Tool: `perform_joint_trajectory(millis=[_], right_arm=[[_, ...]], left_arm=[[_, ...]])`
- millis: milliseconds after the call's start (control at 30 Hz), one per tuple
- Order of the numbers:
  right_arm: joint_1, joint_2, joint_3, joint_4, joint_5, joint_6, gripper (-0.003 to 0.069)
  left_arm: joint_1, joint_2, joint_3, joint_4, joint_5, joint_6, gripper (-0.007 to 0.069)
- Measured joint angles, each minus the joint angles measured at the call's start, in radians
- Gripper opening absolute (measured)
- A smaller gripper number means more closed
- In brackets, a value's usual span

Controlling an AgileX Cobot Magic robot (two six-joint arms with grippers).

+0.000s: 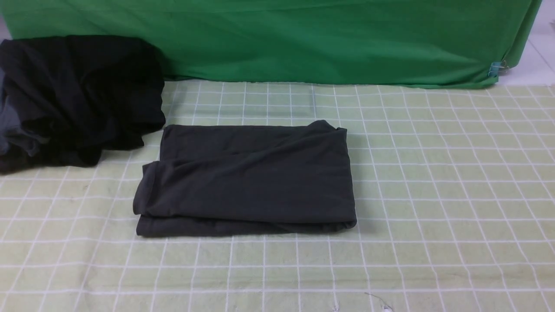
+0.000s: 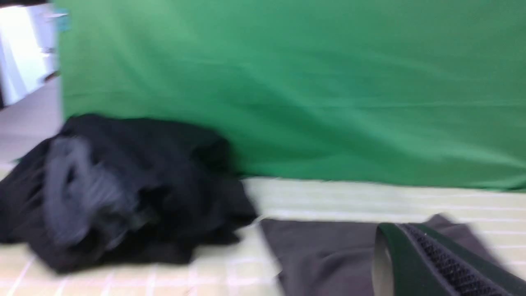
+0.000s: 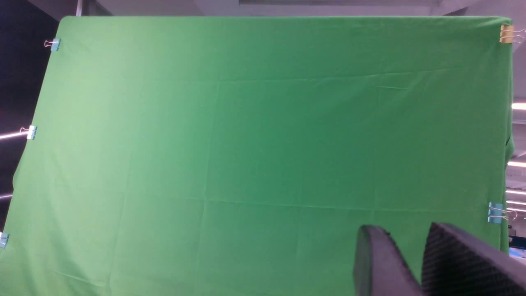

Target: Fold a long-sleeved shirt over a green coffee tablecloth.

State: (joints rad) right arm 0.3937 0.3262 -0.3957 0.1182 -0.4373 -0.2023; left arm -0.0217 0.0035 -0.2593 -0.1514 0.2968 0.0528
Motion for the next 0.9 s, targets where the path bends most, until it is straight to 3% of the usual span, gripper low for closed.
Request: perform_joint_trajectory(millis=[233, 467, 900], right_arm=[[0.000, 0.000, 0.001, 0.000, 0.001, 0.000, 0.0182], [0.000, 0.000, 0.001, 0.000, 0.002, 0.000, 0.0199], [0.000, 0.000, 0.001, 0.001, 0.030, 0.000, 0.0225]], left_arm=[[0.026, -0.002, 0.251, 0.104, -0.132, 0.000, 0.0002], [0.030, -0.002, 0.266, 0.124, -0.135, 0.080, 0.0002], [0.091, -0.002, 0.266, 0.116, -0.074, 0.093, 0.0002]])
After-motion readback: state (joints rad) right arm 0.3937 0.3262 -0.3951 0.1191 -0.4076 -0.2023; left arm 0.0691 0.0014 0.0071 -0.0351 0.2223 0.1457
